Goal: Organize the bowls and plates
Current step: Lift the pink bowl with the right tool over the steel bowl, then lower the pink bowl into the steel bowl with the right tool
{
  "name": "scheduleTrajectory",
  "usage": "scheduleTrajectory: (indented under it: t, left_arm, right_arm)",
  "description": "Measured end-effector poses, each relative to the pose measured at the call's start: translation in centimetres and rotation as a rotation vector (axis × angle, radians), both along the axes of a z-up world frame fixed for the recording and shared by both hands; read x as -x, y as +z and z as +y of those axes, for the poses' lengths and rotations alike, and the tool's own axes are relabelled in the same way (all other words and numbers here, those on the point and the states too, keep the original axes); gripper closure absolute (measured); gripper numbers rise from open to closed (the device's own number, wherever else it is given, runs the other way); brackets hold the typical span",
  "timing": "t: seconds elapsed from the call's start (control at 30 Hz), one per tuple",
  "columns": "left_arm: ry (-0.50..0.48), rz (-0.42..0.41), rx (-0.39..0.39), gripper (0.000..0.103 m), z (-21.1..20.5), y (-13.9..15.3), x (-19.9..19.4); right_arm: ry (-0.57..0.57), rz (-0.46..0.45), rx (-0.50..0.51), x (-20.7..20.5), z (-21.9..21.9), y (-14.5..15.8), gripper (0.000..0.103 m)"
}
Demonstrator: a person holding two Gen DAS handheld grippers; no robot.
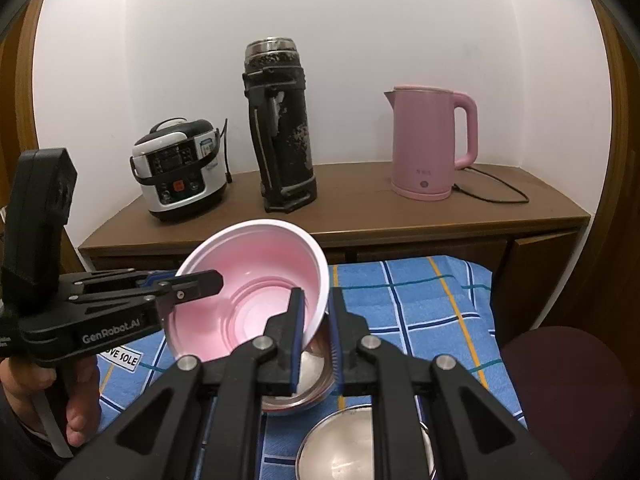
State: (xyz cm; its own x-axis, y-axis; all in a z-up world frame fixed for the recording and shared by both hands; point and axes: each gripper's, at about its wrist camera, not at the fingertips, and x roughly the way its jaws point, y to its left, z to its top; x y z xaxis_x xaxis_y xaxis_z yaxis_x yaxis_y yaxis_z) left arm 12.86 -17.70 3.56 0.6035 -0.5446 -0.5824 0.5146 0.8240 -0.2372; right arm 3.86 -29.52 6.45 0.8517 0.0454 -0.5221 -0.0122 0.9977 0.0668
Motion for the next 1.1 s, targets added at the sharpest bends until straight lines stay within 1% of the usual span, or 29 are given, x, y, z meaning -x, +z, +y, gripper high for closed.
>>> scheduleTrajectory:
  t: [0.1, 0.3, 0.43, 0.67, 0.93, 1.1]
  left_arm:
    - [-0.007, -0.007, 0.005, 0.088, 0.1, -0.1, -0.2]
    - [-0.018, 0.019, 0.005, 0.088, -0.1, -1.1, -0.7]
    - [-0.020, 0.013, -0.003, 0.088, -0.2, -1.3, -0.6]
    - [-0.012, 0.015, 0.014, 0.088, 0.2, -1.4, -1.2]
    - [-0.023, 0.081, 0.031, 0.088, 0.4, -2.2, -2.1]
    - [-0.030, 0.103, 0.026, 0.088, 0.3, -2.5, -2.2]
  right_arm:
    - [-0.006, 0.011, 0.008, -0.3, 0.0, -0.2, 0.090]
    - [-0.017, 0.033, 0.017, -0.7, 0.2, -0.8, 0.089]
    - [-0.027, 0.043, 0.018, -0.9, 0.2, -1.1, 0.089]
    - [-0.022, 0.051, 0.025, -1.4, 0.5, -1.2, 0.089]
    - [-0.024, 0.072, 0.031, -1.8, 0.5, -1.6, 0.089]
    - [-0.023, 0.099, 0.039, -2.1, 0.5, -2.2, 0.088]
